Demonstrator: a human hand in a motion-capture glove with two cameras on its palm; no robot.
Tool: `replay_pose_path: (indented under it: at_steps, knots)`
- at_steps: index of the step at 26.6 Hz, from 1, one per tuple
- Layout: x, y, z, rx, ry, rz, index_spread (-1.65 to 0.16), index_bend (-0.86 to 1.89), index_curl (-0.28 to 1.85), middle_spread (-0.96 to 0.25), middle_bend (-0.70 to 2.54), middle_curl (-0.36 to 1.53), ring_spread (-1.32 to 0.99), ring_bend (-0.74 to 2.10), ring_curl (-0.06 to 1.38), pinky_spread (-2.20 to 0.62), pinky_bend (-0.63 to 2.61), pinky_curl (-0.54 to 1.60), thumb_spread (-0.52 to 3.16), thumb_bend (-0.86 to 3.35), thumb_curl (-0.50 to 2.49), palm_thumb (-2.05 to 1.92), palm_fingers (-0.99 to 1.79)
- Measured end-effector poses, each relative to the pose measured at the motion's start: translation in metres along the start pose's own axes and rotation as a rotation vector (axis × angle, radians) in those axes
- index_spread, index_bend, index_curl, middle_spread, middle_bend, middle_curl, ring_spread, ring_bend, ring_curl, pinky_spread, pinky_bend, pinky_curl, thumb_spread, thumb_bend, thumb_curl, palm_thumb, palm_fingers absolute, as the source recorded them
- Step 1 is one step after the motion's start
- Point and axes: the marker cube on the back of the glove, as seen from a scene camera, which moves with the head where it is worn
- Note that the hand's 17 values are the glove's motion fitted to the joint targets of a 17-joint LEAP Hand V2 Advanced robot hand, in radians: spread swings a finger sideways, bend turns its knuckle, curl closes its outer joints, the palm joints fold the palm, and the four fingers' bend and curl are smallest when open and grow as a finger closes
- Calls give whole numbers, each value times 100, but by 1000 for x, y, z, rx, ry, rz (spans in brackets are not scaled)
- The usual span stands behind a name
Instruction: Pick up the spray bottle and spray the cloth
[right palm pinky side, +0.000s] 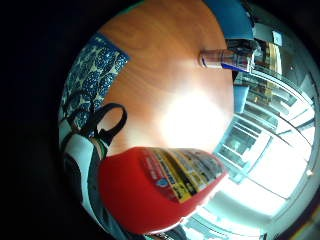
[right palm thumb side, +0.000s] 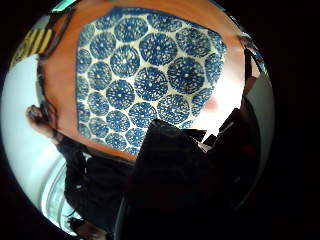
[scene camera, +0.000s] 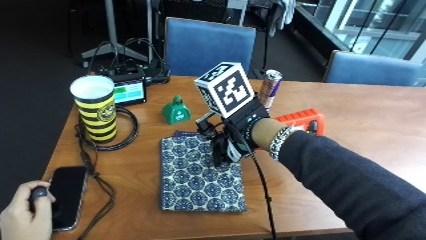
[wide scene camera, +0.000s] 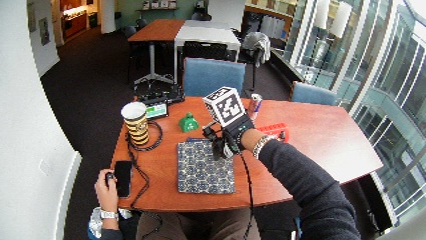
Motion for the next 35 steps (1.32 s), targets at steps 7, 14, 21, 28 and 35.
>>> replay_pose_path:
  at_steps: [7, 14, 21, 28, 35]
  knots:
    - [-8, -5, 13, -27, -15, -18, -33, 21, 60, -23, 58, 51, -25, 60, 47, -33, 39, 38, 20, -3, 78, 97, 136]
    - [6, -6, -2, 15, -173, -46, -33, 21, 60, -23, 59, 51, -25, 59, 47, -33, 39, 38, 21, -3, 78, 97, 136]
    - [39, 15, -45, 148, -587, -114, -33, 20, 60, -23, 59, 51, -25, 59, 47, -33, 39, 38, 21, -3, 79, 96, 136]
    - [93, 42, -89, 436, -1162, -190, -33, 20, 61, -22, 60, 51, -25, 59, 46, -34, 39, 38, 21, -3, 79, 96, 136]
    - [98, 58, -100, 721, -1535, -209, -33, 20, 61, -22, 59, 51, -25, 59, 46, -33, 40, 38, 21, -3, 80, 97, 136]
